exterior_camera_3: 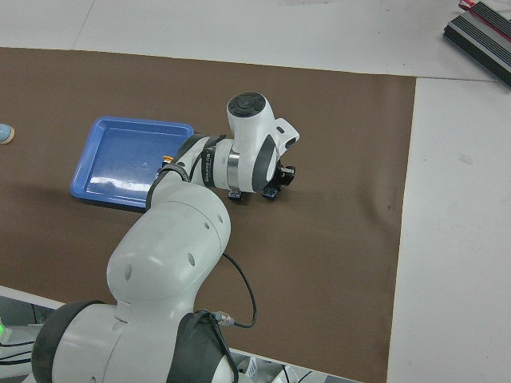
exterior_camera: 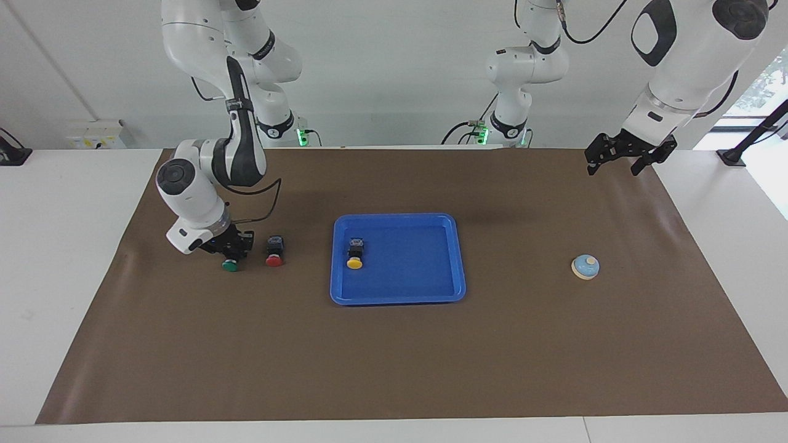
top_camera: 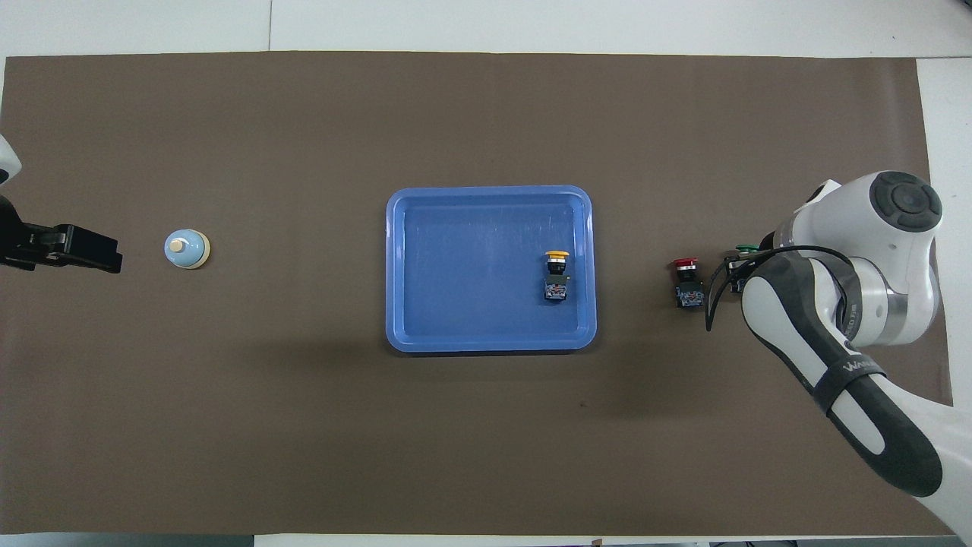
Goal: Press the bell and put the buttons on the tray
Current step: 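Move the right gripper to the green button and grasp it, then carry the green button into the tray beside the yellow one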
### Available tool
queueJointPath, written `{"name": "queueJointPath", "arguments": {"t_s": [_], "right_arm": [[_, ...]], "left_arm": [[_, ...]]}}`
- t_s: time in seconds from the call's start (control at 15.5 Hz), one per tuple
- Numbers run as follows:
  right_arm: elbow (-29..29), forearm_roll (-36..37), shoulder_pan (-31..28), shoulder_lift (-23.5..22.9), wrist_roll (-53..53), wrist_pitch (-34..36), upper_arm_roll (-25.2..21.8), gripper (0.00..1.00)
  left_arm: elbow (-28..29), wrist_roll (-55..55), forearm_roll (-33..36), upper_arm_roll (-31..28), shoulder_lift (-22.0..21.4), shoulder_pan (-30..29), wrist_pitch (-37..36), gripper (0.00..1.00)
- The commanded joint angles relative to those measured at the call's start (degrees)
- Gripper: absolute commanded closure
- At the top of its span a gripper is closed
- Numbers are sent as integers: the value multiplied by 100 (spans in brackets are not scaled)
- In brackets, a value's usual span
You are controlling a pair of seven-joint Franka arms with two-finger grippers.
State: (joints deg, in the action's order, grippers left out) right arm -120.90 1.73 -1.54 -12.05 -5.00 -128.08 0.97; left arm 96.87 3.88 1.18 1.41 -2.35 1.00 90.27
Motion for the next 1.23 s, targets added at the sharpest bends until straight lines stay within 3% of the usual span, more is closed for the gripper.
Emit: {"name": "queueJointPath", "arguments": {"t_s": [0.0, 0.13, 0.39, 0.71, 0.91, 1.16], "right_arm": [[916, -14, 486, -25, 77, 930, 78, 100], [1506, -23, 882, -200, 760, 1371, 78, 100], [1762, -59, 1919, -350, 1886, 1416, 78, 100], [2966, -559, 2904, -1263, 3231, 1725, 78, 100], [3187, -569, 3159, -1606, 3443, 1550, 78, 100], [2802, -577, 3213, -1634, 3497, 1005, 78, 100]], "left_arm": [[34, -54, 40, 9, -90, -12, 17, 0], [34, -54, 40, 9, -90, -12, 17, 0], [34, -54, 40, 9, -90, -12, 17, 0], [34, -54, 40, 9, -90, -12, 17, 0], [34, -54, 40, 9, -90, -12, 17, 0], [34, -54, 40, 9, -90, -12, 8, 0]]}}
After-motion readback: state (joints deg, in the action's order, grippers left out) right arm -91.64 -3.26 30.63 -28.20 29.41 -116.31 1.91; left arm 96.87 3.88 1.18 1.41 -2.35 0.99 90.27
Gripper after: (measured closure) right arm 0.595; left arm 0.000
